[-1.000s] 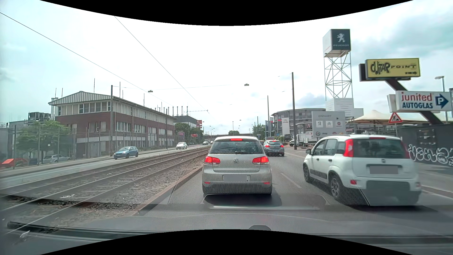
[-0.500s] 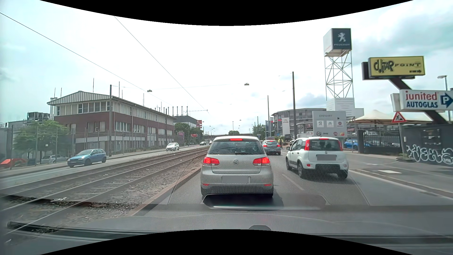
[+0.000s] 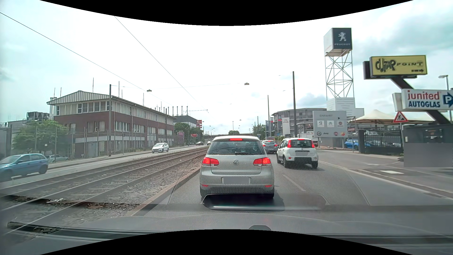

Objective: Follow the waypoints while adhering to traffic rules and regulations

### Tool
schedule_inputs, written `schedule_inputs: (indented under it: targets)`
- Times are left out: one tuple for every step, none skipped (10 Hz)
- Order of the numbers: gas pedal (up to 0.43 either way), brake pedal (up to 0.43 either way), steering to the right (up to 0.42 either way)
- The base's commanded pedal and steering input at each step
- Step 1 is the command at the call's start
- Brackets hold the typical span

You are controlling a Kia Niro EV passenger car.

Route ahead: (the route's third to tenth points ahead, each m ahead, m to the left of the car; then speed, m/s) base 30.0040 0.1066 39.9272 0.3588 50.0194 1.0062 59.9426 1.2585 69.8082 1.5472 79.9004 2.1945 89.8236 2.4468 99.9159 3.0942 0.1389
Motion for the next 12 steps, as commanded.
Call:
schedule_inputs:
  targets:
    - [0.0,0.177,-0.008]
    - [0.0,0.177,-0.008]
    - [0.0,0.177,-0.008]
    - [0.0,0.183,-0.008]
    - [0.0,0.189,-0.008]
    - [0.0,0.22,-0.008]
    - [0.0,0.256,-0.008]
    - [0.0,0.287,-0.007]
    - [0.0,0.305,-0.008]
    - [0.0,0.311,-0.008]
    - [0.0,0.299,-0.008]
    - [0.0,0.268,-0.008]
